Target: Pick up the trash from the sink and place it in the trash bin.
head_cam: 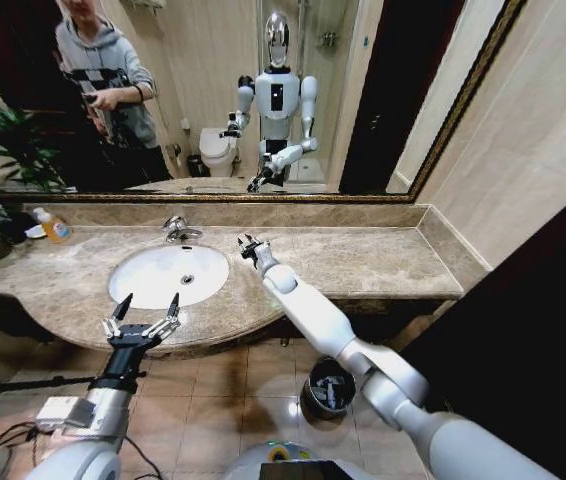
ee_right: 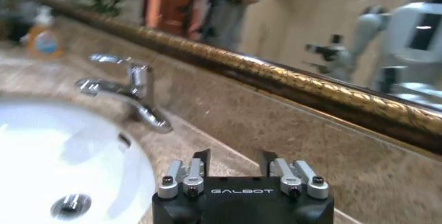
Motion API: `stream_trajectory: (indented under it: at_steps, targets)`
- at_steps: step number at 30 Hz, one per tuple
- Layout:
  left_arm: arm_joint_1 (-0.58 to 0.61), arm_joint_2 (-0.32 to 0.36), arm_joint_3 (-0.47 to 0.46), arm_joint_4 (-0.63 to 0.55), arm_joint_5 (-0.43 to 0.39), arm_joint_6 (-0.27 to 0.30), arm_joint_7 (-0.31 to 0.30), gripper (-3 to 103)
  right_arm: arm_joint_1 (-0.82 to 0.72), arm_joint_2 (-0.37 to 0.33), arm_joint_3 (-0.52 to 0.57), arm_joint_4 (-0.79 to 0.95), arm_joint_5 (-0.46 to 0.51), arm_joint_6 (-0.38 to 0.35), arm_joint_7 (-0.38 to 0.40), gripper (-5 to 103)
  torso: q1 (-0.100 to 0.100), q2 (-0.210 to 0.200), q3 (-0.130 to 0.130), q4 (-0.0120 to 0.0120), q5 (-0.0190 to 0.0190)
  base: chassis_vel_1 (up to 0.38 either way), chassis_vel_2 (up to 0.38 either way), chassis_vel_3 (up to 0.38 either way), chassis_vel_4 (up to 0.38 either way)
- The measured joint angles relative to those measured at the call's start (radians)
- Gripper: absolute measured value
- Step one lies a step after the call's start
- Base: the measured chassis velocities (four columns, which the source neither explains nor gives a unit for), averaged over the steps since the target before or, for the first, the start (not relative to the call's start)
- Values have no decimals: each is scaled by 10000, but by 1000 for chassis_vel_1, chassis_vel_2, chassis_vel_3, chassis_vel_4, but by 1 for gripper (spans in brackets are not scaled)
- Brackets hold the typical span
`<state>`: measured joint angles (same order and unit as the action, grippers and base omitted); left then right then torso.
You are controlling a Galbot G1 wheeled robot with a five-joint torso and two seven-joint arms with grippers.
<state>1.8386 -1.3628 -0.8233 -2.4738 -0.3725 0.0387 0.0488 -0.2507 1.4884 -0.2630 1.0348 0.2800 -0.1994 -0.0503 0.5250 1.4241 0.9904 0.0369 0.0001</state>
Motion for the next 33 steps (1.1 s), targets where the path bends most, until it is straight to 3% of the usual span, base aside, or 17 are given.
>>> stream_trajectory:
  at_steps: [4, 6, 9, 13, 17, 33]
  targets:
    - [0, 0, 0, 0, 0, 0, 0, 100, 412, -285, -247, -207, 80, -293, -776, 57, 1, 0, 0, -2, 0, 0, 0, 0, 0]
    - [0, 0, 0, 0, 0, 0, 0, 100, 643, -435, -482, -460, 241, -544, -1254, 68, 1, 0, 0, -2, 0, 0, 0, 0, 0]
    - [0, 0, 0, 0, 0, 0, 0, 100, 703, -519, -624, -699, 343, -676, -1761, 74, 0, 0, 0, 0, 0, 0, 0, 0, 0]
    - [0, 0, 0, 0, 0, 1, 0, 100, 870, -507, -864, -1287, 358, -702, -2428, 95, 0, 0, 1, -2, 0, 0, 0, 0, 0]
    - [-1, 0, 0, 0, 0, 0, 0, 100, 1050, -327, -1070, -1645, 318, -626, -2531, 100, 0, 0, 0, -1, 0, 0, 0, 0, 0]
    - [0, 0, 0, 0, 0, 0, 0, 100, 1695, 73, -1265, -2811, 214, -558, -2588, 100, 1, 0, 1, 0, 0, 0, 0, 0, 0]
